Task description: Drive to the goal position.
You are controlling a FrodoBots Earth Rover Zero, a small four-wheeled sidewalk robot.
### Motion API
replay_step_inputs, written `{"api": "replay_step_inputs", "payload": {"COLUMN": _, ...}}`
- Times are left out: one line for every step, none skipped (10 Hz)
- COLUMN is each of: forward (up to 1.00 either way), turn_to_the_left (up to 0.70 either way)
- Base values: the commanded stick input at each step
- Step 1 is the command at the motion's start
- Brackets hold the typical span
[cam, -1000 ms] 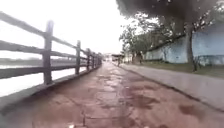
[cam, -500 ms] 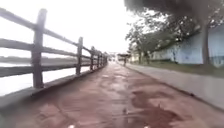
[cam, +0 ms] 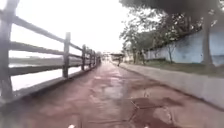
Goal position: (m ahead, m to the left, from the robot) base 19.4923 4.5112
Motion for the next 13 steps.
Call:
{"api": "replay_step_inputs", "payload": {"forward": 1.0, "turn_to_the_left": -0.29}}
{"api": "replay_step_inputs", "payload": {"forward": 1.0, "turn_to_the_left": -0.29}}
{"api": "replay_step_inputs", "payload": {"forward": 1.0, "turn_to_the_left": -0.29}}
{"api": "replay_step_inputs", "payload": {"forward": 1.0, "turn_to_the_left": -0.05}}
{"api": "replay_step_inputs", "payload": {"forward": 1.0, "turn_to_the_left": 0.11}}
{"api": "replay_step_inputs", "payload": {"forward": 1.0, "turn_to_the_left": 0.11}}
{"api": "replay_step_inputs", "payload": {"forward": 1.0, "turn_to_the_left": 0.11}}
{"api": "replay_step_inputs", "payload": {"forward": 1.0, "turn_to_the_left": 0.11}}
{"api": "replay_step_inputs", "payload": {"forward": 1.0, "turn_to_the_left": 0.11}}
{"api": "replay_step_inputs", "payload": {"forward": 1.0, "turn_to_the_left": 0.11}}
{"api": "replay_step_inputs", "payload": {"forward": 1.0, "turn_to_the_left": 0.11}}
{"api": "replay_step_inputs", "payload": {"forward": 1.0, "turn_to_the_left": 0.11}}
{"api": "replay_step_inputs", "payload": {"forward": 1.0, "turn_to_the_left": 0.11}}
